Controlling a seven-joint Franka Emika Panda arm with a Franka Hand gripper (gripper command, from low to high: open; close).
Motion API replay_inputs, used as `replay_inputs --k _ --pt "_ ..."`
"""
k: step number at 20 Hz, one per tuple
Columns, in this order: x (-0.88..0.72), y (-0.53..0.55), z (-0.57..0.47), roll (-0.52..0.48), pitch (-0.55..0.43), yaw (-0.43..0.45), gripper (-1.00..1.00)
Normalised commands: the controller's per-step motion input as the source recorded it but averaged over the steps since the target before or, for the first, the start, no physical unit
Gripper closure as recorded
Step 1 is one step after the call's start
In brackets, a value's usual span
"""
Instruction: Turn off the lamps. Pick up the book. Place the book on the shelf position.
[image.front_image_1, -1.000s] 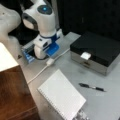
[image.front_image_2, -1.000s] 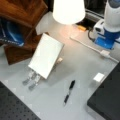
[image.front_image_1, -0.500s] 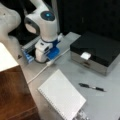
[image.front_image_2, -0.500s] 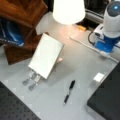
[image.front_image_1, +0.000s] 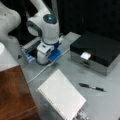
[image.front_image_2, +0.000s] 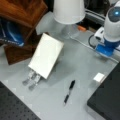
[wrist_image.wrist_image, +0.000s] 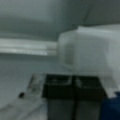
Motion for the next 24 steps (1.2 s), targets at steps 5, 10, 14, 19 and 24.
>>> replay_inputs --k 5,10,14,19,24 --pt "-0.83 -0.29 -0.49 -0.013 -0.582 0.029 1.00" --pt "-0.89 -0.29 -0.48 -0.008 -0.538 0.020 1.00" --pt "-0.91 -0.30 -0.39 -0.007 -0.478 0.013 1.00" --pt "-0.88 -0.29 -0.23 0.001 -0.409 0.011 1.00" --pt "-0.77 -0.29 -0.11 0.022 -0.388 0.022 1.00"
